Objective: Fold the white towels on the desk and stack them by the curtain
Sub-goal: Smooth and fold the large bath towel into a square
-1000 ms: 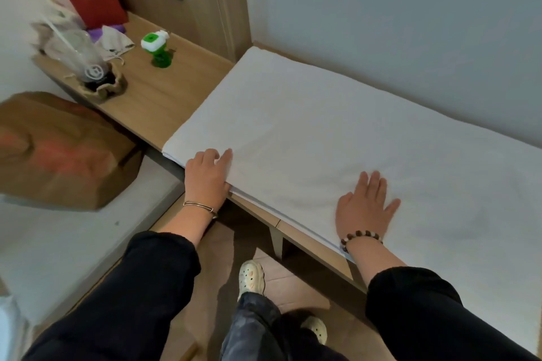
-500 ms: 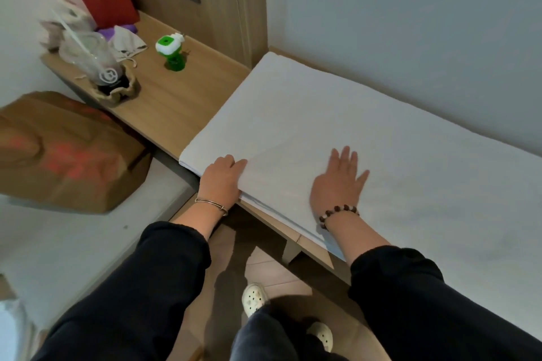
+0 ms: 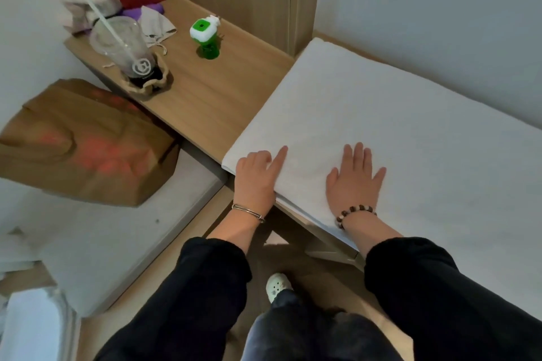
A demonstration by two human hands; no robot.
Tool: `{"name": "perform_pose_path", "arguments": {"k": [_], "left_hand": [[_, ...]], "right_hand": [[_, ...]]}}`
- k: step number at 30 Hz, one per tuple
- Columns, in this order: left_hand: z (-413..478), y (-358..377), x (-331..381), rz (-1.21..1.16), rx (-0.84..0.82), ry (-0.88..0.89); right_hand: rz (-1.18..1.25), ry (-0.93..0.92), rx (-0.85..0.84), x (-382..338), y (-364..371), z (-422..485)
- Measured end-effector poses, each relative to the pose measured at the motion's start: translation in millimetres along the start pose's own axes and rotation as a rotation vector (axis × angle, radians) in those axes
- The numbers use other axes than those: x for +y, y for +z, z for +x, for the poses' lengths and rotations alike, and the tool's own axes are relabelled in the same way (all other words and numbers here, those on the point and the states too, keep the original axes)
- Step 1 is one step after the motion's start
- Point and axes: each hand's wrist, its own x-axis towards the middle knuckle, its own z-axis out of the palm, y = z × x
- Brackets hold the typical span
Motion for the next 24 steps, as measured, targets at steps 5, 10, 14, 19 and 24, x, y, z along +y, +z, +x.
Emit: {"name": "perform_pose_path", "arguments": {"k": [5, 10, 14, 19, 24], "left_hand": [[2, -6, -41, 0.065, 0.059, -0.029], [-8, 8, -53, 0.163, -0.182, -0.212], [-10, 7, -47, 0.208, -0.212, -0.218], [7, 18, -14, 0.065, -0.296, 0.116], [15, 36, -42, 0.129, -0.379, -0.088]], "right_hand": [[-0.005, -0.014, 0.012, 2, -2, -2], [-0.004, -0.015, -0.003, -1, -8, -4], [-0.025, 0.004, -0.034, -4, -13, -4], [-0.004, -0.106, -0.009, -20, -17, 9], [-0.032, -0.124, 0.002, -15, -9, 8]]}}
